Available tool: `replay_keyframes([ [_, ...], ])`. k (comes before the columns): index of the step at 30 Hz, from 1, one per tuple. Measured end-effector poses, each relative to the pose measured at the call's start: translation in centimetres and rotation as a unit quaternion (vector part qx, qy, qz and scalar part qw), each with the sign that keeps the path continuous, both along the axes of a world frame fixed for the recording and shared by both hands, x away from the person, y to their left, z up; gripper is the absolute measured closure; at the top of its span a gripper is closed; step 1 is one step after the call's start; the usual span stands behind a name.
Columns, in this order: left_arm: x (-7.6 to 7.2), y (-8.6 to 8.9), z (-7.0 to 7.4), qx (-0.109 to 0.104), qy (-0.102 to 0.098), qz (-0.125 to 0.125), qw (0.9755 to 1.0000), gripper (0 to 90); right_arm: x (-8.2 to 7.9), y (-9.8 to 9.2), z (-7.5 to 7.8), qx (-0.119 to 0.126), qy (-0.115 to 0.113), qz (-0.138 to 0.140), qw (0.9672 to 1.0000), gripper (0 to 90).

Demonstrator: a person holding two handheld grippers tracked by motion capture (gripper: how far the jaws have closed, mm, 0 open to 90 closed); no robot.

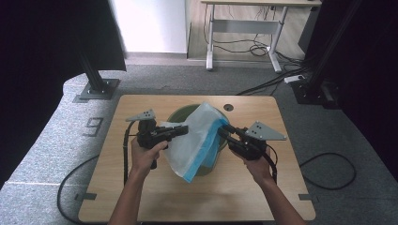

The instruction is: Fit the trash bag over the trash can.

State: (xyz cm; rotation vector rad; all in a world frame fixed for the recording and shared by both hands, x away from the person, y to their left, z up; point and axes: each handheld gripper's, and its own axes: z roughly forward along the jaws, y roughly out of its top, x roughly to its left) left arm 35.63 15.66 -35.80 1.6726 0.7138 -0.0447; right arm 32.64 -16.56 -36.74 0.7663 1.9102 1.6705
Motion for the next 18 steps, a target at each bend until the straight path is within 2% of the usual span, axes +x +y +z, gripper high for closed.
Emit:
replay_keyframes([
  [6, 0.03, -0.11, -0.08, 0.0, 0.002, -0.001, 1.0, 88.7, 0.3, 0.44, 0.25, 0.003, -0.002, -0.001, 1.0, 69.7],
  [7, 0.03, -0.11, -0.08, 0.0, 0.002, -0.001, 1.0, 88.7, 0.35, 0.49, 0.28, 0.004, -0.002, -0.001, 1.0, 72.3],
  [10, 0.06, -0.02, -0.13, -0.001, 0.001, 0.001, 1.0, 88.7, 0.41, 0.52, 0.32, 0.008, -0.002, 0.004, 1.0, 88.1],
  [14, 0.15, 0.19, -0.21, -0.007, 0.001, 0.015, 0.9999, 88.7, 0.32, 0.45, 0.27, 0.007, -0.005, 0.007, 0.9999, 88.8],
  [18, 0.42, 0.58, -0.3, -0.027, -0.005, 0.038, 0.9989, 89.0, 0.49, 0.0, -0.1, 0.004, 0.002, 0.004, 1.0, 88.9],
])
